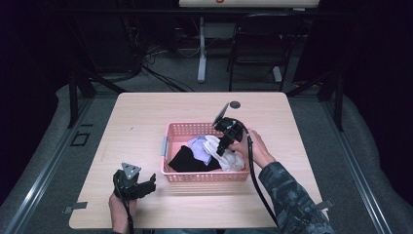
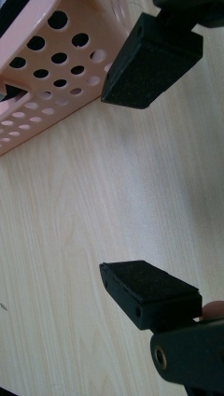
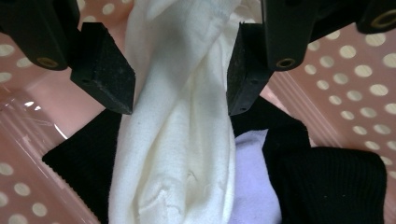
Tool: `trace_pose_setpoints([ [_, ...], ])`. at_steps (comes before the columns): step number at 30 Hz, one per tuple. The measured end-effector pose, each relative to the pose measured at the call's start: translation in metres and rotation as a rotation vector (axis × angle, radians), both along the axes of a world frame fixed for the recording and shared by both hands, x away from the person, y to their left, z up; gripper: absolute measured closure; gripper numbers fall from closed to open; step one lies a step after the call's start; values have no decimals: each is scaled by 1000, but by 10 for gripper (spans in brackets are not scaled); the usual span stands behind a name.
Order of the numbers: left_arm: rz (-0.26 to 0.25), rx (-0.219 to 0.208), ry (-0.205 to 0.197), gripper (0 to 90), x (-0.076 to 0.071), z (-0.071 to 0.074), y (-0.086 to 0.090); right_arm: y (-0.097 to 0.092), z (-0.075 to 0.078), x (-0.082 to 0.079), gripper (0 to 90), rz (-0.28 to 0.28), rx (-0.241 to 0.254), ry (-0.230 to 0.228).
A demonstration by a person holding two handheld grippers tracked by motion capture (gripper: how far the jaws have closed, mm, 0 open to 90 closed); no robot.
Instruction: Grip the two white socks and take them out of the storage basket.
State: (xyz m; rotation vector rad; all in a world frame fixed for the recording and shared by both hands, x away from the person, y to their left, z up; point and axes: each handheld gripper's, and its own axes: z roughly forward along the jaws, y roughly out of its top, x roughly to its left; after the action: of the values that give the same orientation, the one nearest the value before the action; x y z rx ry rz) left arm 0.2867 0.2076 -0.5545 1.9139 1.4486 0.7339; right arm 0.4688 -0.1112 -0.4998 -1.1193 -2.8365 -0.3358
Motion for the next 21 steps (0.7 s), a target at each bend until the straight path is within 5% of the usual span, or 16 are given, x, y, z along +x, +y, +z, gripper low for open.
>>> trace_pose_setpoints([
  [8, -1, 2, 0, 155, 0, 0, 0, -2, -11, 3, 500, -55, -45, -2],
  [13, 1, 1, -1, 155, 0, 0, 0, -2, -13, 3, 716, -46, -77, -8],
  [21, 3, -1, -1, 155, 0, 0, 0, -6, 3, 1, 836, -45, -64, -9],
])
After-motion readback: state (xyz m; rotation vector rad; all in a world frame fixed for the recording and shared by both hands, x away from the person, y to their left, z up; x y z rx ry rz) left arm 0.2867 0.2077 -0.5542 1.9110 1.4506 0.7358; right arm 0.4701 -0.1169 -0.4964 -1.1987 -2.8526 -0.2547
